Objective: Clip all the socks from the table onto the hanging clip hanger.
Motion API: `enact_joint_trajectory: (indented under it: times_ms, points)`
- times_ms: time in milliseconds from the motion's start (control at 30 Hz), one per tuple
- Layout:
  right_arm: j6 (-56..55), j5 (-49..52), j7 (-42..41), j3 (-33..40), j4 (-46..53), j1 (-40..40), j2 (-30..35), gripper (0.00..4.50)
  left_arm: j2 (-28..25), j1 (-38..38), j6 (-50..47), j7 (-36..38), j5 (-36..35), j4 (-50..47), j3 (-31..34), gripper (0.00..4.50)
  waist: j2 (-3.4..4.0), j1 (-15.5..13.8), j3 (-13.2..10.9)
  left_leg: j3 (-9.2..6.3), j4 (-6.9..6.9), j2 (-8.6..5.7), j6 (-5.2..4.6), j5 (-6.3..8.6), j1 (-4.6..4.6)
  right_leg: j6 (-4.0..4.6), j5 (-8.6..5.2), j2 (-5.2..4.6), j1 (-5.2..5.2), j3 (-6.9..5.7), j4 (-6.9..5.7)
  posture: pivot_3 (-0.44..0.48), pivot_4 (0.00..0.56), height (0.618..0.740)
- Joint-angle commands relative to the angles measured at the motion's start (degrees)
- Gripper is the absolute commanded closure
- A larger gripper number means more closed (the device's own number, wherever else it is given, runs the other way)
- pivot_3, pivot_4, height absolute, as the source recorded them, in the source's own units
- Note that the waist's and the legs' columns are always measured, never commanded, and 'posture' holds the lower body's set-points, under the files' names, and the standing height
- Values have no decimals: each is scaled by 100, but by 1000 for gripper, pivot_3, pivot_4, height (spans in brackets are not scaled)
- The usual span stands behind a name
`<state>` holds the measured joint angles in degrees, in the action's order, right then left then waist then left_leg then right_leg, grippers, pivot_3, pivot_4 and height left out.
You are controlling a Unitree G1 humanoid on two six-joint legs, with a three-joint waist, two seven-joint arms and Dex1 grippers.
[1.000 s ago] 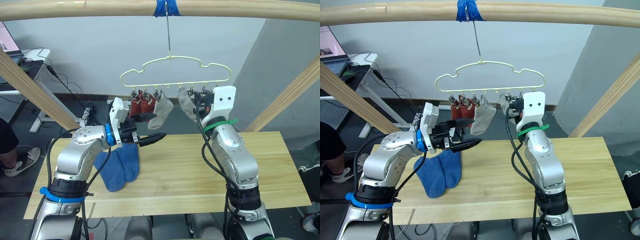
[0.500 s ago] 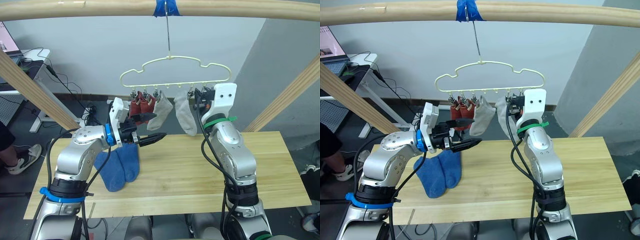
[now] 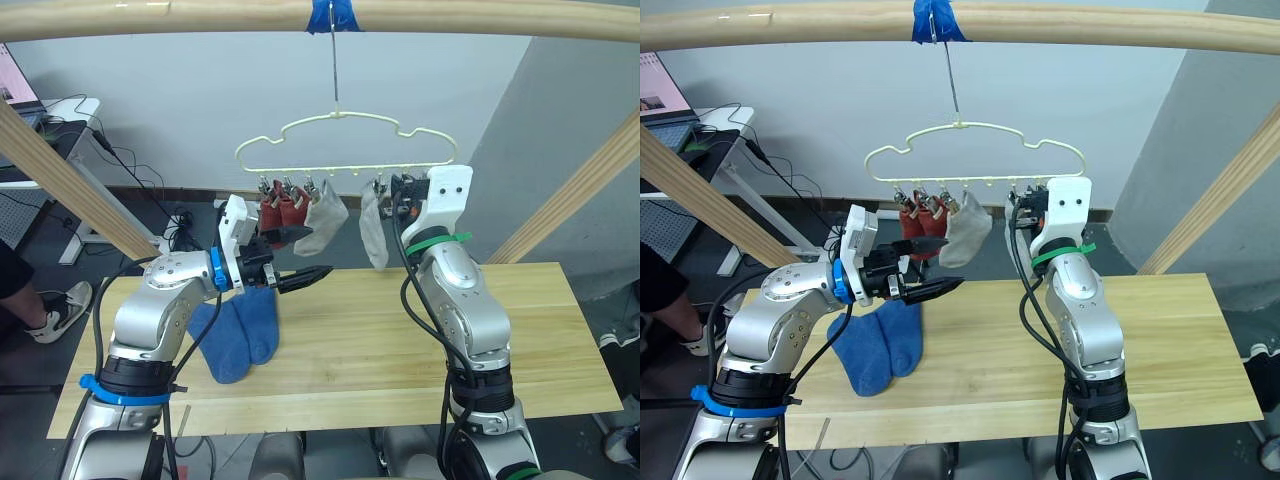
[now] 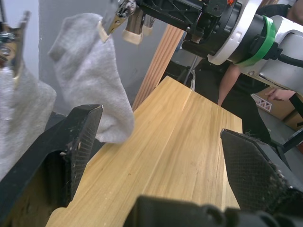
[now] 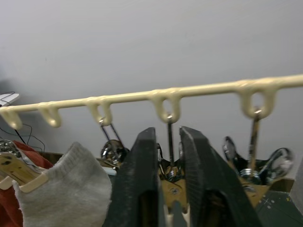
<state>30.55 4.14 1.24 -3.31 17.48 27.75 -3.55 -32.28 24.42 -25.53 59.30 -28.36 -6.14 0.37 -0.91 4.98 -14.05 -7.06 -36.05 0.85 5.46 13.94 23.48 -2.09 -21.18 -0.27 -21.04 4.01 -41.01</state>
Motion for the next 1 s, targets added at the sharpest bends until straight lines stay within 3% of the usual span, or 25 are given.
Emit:
enact_joint_trajectory:
  times_ms: [33, 233, 500, 667, 1000]
  points:
    - [-107, 100, 6, 123, 105, 63, -50, 4457, 24, -9, 105, -28, -34, -148, 33, 0, 0, -1, 0, 0, 0, 0, 0, 0, 0, 0, 0, 0, 0, 0, 0, -28, 234, 740]
    - [218, 497, -280, 410, 292, 37, 163, 4457, -61, -117, 83, -58, 30, -92, 71, 0, 0, -5, 0, 0, 0, 0, 0, 0, 2, 0, 0, 0, 0, 0, 0, -33, 237, 740]
    - [1297, 1319, -1265, 578, 667, 58, 1150, 4457, -629, -682, -416, -749, 591, 519, 267, 0, 0, 1, 0, -4, 0, 1, -2, 0, 1, 0, 0, 0, 0, -2, 0, -40, 238, 740]
    - [1409, 1483, -1475, 598, 602, 99, 1480, 4457, -522, -895, -777, -1586, 785, 749, 485, 0, -1, -22, 0, -6, -1, -2, -3, 0, 2, 0, 0, -1, 0, -2, 0, -30, 239, 740]
    - [1426, 1569, -1435, 572, 589, 137, 1511, 4457, -152, -831, -394, -2279, 1621, 1343, -9, 0, -1, -23, 0, -9, -3, -3, -3, -1, 10, 0, 0, -4, -3, -8, 1, -45, 236, 740]
